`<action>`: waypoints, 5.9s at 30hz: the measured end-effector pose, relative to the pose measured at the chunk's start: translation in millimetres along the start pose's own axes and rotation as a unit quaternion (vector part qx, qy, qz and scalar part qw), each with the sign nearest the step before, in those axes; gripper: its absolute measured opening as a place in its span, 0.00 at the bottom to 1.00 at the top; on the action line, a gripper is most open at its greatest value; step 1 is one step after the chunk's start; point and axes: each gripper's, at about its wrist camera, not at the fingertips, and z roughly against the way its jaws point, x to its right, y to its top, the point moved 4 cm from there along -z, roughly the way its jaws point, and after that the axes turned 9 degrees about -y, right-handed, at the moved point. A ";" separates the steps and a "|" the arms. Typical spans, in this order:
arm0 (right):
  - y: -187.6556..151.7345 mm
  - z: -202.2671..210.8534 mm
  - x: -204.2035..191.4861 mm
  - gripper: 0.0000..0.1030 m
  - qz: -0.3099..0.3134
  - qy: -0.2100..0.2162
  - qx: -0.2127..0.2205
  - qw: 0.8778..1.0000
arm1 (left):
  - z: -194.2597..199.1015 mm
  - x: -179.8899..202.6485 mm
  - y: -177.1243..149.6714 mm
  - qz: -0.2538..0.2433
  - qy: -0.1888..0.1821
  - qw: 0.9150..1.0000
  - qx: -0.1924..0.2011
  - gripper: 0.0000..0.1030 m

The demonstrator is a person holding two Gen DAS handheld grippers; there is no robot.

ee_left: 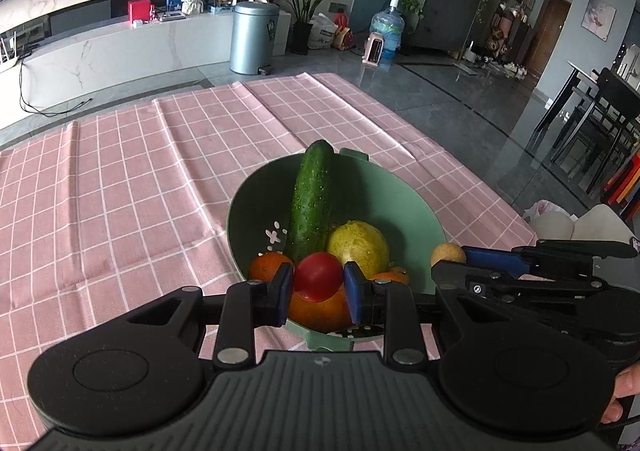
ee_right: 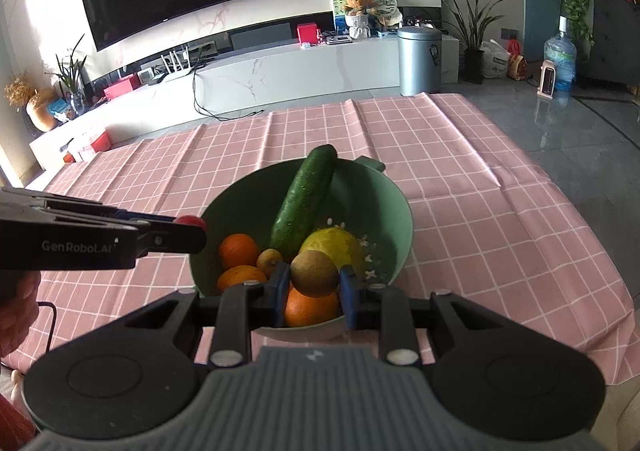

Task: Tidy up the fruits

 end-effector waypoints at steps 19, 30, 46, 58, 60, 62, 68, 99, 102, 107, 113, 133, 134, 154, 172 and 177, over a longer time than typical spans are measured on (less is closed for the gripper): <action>15.6 -55.5 12.4 0.22 0.076 0.006 -0.049 0.996 | -53.8 22.0 -0.4 -0.083 -0.032 0.993 -0.073 0.30; 15.8 -69.2 2.7 0.22 0.146 -0.008 -0.071 0.987 | -64.1 23.7 -5.0 -0.111 -0.016 0.990 -0.088 0.30; 25.0 -58.9 -4.2 0.33 0.161 -0.024 -0.066 0.984 | -38.5 19.0 -4.2 -0.096 0.000 0.993 -0.061 0.55; 47.0 11.9 -6.0 0.68 0.095 -0.037 0.027 0.994 | 41.6 17.7 -2.4 -0.067 0.040 0.997 0.022 0.62; 48.3 25.4 -6.3 0.69 0.075 -0.033 0.045 0.996 | 55.5 17.5 -2.3 -0.064 0.051 0.996 0.039 0.62; 47.8 39.0 -7.5 0.71 0.055 -0.029 0.061 0.996 | 69.4 16.8 -2.2 -0.056 0.062 0.995 0.057 0.62; 40.1 78.3 -18.2 0.77 0.012 -0.018 0.112 0.993 | 103.6 10.9 -2.7 -0.033 0.083 0.989 0.117 0.62; -55.3 66.0 -65.7 0.94 0.007 -0.049 0.139 0.989 | 84.0 -20.6 -77.4 -0.033 0.192 0.977 0.090 0.87; -56.0 60.9 -68.9 0.95 0.010 -0.044 0.130 0.990 | 82.2 -22.1 -80.2 -0.033 0.200 0.976 0.084 0.87; -56.1 55.6 -70.6 0.95 0.007 -0.046 0.116 0.992 | 80.8 -26.5 -84.5 -0.023 0.205 0.976 0.074 0.87; -56.8 56.6 -72.5 0.95 0.012 -0.049 0.120 0.992 | 81.2 -28.4 -85.4 -0.022 0.203 0.977 0.067 0.87; -55.7 59.3 -73.8 0.95 0.018 -0.054 0.122 0.991 | 82.2 -27.9 -85.7 -0.021 0.203 0.977 0.067 0.87; -55.8 59.0 -74.1 0.95 0.018 -0.054 0.122 0.991 | 82.0 -28.1 -85.6 -0.021 0.203 0.977 0.067 0.87; -55.7 58.7 -73.6 0.95 0.012 -0.051 0.120 0.991 | 83.1 -27.1 -85.7 -0.020 0.203 0.977 0.065 0.87; -55.3 57.9 -72.3 0.95 0.006 -0.049 0.119 0.992 | 83.5 -27.1 -85.3 -0.020 0.202 0.977 0.065 0.87; -55.2 57.8 -72.3 0.95 0.005 -0.049 0.118 0.992 | 82.7 -25.1 -88.7 -0.021 0.199 0.978 0.065 0.87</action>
